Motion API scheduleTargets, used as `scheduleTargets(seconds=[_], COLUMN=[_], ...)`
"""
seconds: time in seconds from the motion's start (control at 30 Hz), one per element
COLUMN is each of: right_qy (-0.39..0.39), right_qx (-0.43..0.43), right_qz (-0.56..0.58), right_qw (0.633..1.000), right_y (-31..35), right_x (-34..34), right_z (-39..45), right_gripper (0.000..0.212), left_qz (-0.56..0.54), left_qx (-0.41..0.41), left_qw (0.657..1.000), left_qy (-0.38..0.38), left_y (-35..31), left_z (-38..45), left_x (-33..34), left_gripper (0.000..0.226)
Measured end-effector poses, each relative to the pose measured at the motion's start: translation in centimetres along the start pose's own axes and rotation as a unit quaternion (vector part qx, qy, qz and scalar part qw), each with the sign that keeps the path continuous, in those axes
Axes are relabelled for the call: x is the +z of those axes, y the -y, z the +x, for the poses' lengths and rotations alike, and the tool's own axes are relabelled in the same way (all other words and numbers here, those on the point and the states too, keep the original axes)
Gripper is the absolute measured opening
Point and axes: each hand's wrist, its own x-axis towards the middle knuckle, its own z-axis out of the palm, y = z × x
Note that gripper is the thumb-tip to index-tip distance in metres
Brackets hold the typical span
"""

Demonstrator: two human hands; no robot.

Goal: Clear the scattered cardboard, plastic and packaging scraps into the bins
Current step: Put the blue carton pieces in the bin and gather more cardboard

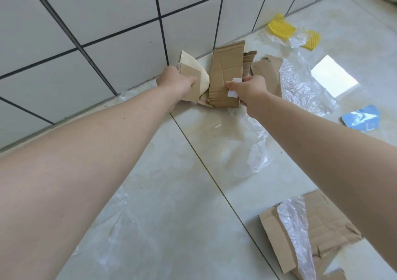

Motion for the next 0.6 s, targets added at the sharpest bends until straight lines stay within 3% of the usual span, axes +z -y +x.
scheduleTargets(seconds=[0.23, 0.33, 0.4, 0.6], right_qy=[-0.013, -0.017, -0.004, 0.069], right_qx=[-0.078, -0.123, -0.148, -0.166], right_qz=[-0.008, -0.004, -0.013, -0.034], right_qw=[0.997, 0.992, 0.989, 0.983], right_y=[-1.0, -1.5, -2.0, -3.6], right_x=[-0.9, -1.2, -1.2, 0.0], right_z=[-2.3, -5.1, -7.4, -14.9], right_gripper=[0.021, 0.031, 0.038, 0.017], left_qz=[-0.062, -0.085, -0.110, -0.154], left_qx=[0.004, 0.005, -0.004, -0.048], left_qw=[0.998, 0.996, 0.994, 0.987], left_qy=[-0.032, -0.031, -0.018, -0.002], left_y=[1.3, 2.5, 4.0, 9.5], left_z=[-3.0, -5.5, -7.6, -16.0], left_x=[-2.0, -3.9, -5.4, -10.3], left_gripper=[0.036, 0.033, 0.029, 0.018])
